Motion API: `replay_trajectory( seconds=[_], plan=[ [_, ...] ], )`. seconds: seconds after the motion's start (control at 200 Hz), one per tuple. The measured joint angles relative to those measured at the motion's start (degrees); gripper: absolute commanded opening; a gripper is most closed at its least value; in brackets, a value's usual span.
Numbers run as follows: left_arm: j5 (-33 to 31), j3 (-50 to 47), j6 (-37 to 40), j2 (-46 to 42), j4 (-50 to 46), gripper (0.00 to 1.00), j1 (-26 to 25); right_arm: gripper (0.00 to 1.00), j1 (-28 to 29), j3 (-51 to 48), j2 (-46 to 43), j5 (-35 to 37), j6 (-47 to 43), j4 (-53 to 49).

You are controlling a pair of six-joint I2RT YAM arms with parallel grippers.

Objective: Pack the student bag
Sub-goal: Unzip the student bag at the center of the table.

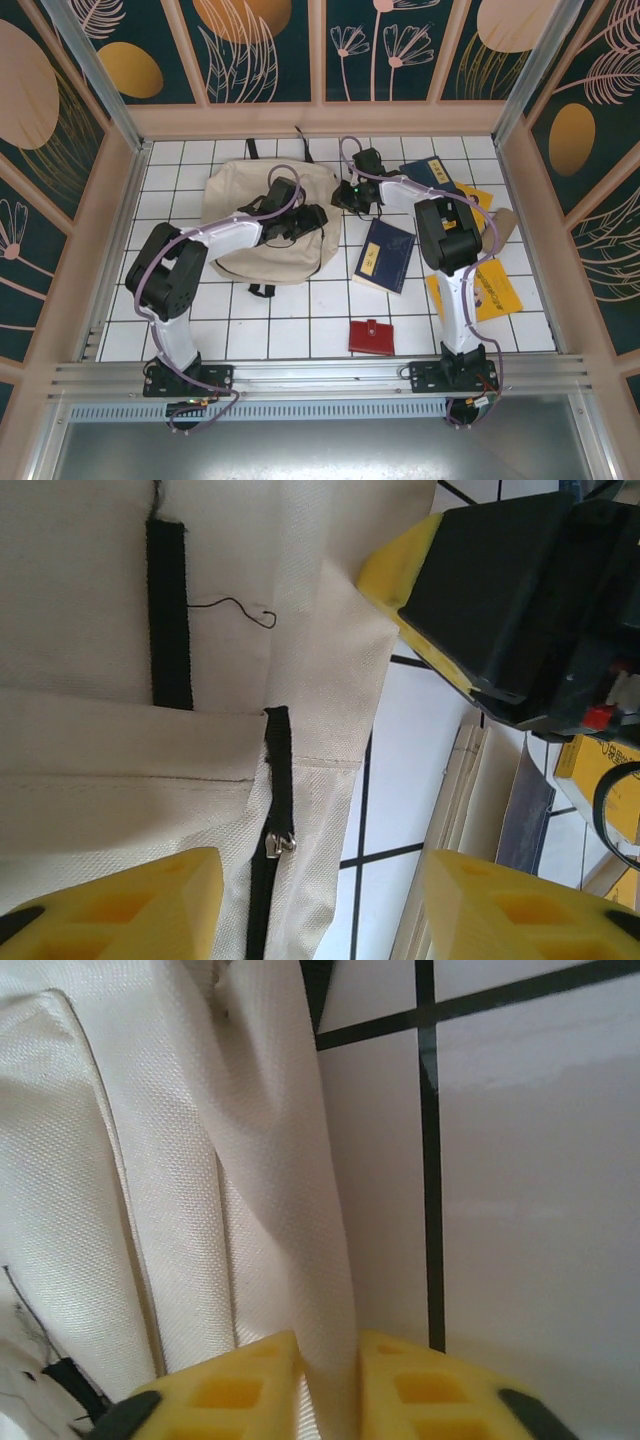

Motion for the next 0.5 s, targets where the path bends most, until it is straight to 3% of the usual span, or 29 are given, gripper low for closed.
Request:
replay_trajectory(
  seconds=[0.085,0.34,0.5],
  plan=[
    [0.5,0.6,-0.4,1.0,0.0,0.47,0.0,0.0,0.0,-0.7,0.0,-0.9,-0.4,0.5],
    [0.9,1.5,-1.6,3.6,-0.7,0.36,0.0,0.0,0.0,-7.6,-3.7,-4.1,-0.5,3.9],
    [0.8,3.0,-1.5,4.7,-3.0,0.35,-0.3,0.0,0.0,-9.7,-5.7,-5.2,-0.5,5.0]
  ],
)
